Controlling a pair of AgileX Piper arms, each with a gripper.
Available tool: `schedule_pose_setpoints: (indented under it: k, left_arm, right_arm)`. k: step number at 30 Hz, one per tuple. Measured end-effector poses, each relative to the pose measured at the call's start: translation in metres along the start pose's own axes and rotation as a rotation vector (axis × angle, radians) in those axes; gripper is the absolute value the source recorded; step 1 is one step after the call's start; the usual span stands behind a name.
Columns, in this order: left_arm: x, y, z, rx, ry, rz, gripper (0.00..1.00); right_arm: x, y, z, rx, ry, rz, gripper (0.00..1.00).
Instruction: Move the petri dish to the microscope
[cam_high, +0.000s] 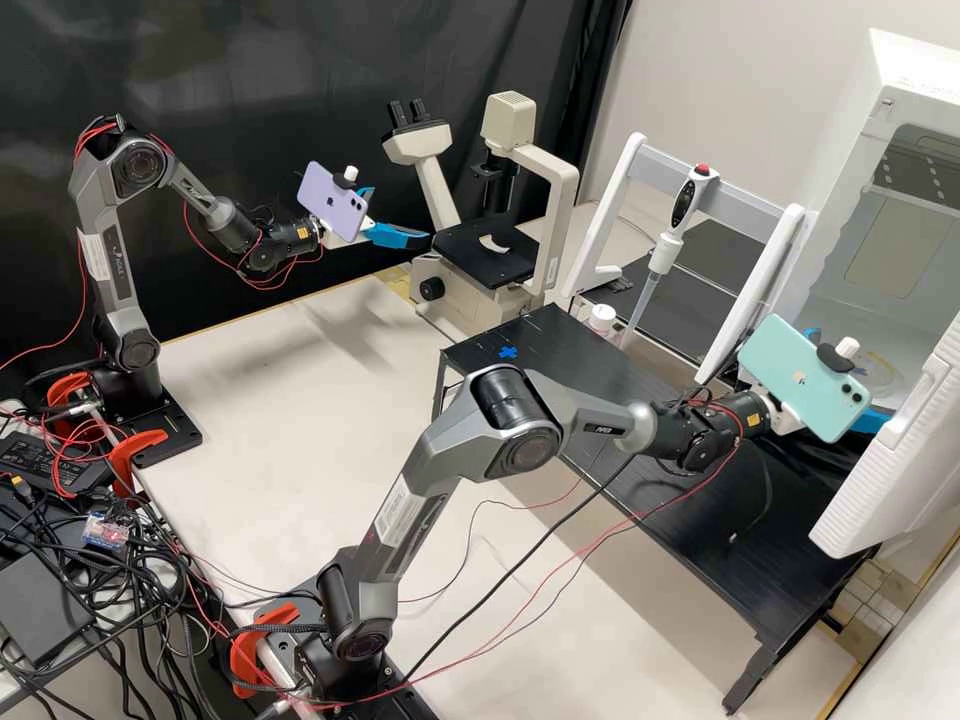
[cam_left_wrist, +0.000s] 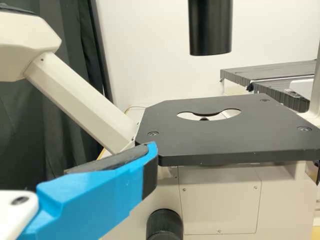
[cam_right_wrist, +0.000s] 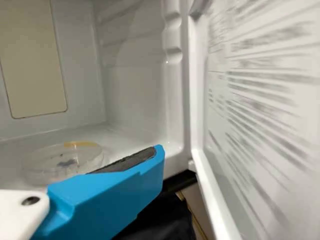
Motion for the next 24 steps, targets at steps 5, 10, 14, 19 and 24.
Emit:
schedule_pose_setpoints:
  k: [5,10,14,19,24]
  left_arm:
    - [0.0,0.0,0.0,0.0,0.0,0.0,1.0]
    - [0.0,0.0,0.0,0.0,0.0,0.0,1.0]
    - [0.0,0.0,0.0,0.0,0.0,0.0,1.0]
    - [0.0,0.0,0.0,0.0,0.0,0.0,1.0]
    - [0.0,0.0,0.0,0.0,0.0,0.0,1.0]
  right_arm:
    - [0.019,-0.009,-0.004,-0.031,0.005,-0.039,1.0]
    - [0.034,-0.015,-0.008,-0.05,0.016,-0.055,1.0]
    - [0.045,-0.02,-0.007,-0.068,0.018,-0.064,1.0]
    - [0.055,-0.028,0.002,-0.096,0.003,-0.089,1.0]
    - [0.06,-0.041,0.01,-0.104,-0.023,-0.129,1.0]
